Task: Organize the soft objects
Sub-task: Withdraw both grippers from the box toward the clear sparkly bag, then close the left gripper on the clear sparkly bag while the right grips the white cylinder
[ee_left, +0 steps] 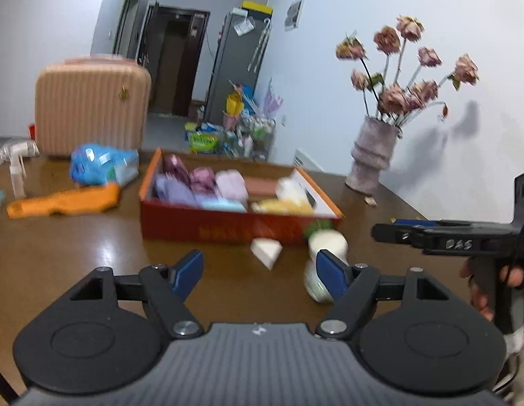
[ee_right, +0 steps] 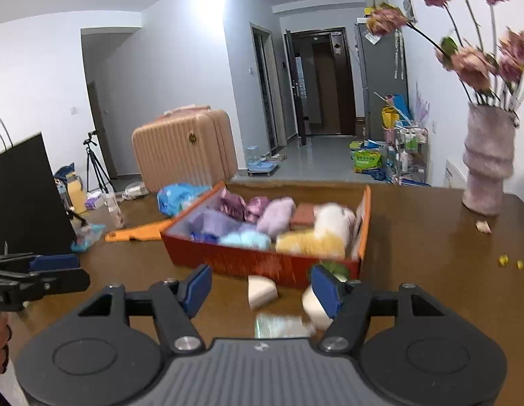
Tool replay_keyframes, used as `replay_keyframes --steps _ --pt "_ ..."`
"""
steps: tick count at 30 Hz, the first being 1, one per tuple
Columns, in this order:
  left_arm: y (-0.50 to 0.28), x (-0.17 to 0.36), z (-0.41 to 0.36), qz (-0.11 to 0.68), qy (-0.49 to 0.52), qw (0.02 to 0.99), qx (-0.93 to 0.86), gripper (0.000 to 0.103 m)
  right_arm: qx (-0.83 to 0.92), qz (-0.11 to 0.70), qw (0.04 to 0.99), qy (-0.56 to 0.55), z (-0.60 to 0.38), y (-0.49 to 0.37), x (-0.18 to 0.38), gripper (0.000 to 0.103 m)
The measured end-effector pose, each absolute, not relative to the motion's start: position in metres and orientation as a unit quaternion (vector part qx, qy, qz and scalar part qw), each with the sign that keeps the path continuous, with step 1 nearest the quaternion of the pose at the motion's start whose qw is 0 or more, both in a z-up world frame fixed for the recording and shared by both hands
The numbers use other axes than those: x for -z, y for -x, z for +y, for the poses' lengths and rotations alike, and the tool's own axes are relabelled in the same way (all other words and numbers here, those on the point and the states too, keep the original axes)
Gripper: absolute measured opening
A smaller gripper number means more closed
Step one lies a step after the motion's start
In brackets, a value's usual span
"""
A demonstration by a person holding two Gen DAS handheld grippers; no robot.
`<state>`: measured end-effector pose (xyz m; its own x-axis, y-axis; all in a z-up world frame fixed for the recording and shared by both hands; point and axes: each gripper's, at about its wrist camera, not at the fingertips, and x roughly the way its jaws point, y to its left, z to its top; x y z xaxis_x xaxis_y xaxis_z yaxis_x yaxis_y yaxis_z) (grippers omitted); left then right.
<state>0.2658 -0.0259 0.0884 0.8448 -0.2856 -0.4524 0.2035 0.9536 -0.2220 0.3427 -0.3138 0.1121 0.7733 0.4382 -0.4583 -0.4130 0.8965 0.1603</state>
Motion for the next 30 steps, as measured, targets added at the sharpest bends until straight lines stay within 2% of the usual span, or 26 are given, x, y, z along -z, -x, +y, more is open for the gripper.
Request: replay_keyframes --steps 4,10,13,17,19,21,22,24,26,27,30 --pt "-0.263 -0.062 -0.045 0.279 0.097 0.945 0.138 0.078 -0.202 0.263 0.942 -0.051 -0.325 -0.323 -0.081 0.065" --pt "-0.29 -0.04 -0.09 0.31 0.06 0.935 0.163 0.079 -0.16 0.257 0.951 -0.067 -0.346 -0.316 -0.062 0.065" --pt "-0.314 -0.033 -0.112 0.302 0.063 0.937 0.164 0.09 -0.142 0.246 0.956 -0.079 -0.362 -0.321 -0.062 0.065" --pt "-0.349 -0.021 -0.142 0.302 0.043 0.938 0.166 0.09 -0.116 0.239 0.962 -0.064 -0.372 -0.341 -0.058 0.065" --pt "-0.365 -0.012 -0.153 0.307 0.034 0.936 0.17 0.079 -0.112 0.238 0.963 -0.054 -0.374 -0.351 -0.056 0.065" --pt "-0.376 -0.002 -0.158 0.322 0.019 0.929 0.183 0.05 -0.115 0.239 0.963 -0.044 -0.37 -0.364 -0.054 0.065" --pt "-0.38 0.003 -0.159 0.331 0.018 0.924 0.191 0.045 -0.119 0.241 0.963 -0.04 -0.366 -0.372 -0.053 0.065" --pt "-0.379 0.008 -0.15 0.326 0.029 0.925 0.193 0.041 -0.131 0.245 0.96 -0.023 -0.352 -0.388 -0.05 0.065" --pt "-0.378 0.004 -0.132 0.32 0.048 0.929 0.178 0.04 -0.143 0.248 0.958 0.005 -0.334 -0.405 -0.044 0.067" --pt "-0.376 0.001 -0.122 0.316 0.056 0.932 0.167 0.04 -0.148 0.251 0.956 0.017 -0.326 -0.413 -0.04 0.073" --pt "-0.375 -0.01 -0.088 0.301 0.074 0.942 0.126 0.04 -0.148 0.269 0.951 0.038 -0.303 -0.441 -0.028 0.073"
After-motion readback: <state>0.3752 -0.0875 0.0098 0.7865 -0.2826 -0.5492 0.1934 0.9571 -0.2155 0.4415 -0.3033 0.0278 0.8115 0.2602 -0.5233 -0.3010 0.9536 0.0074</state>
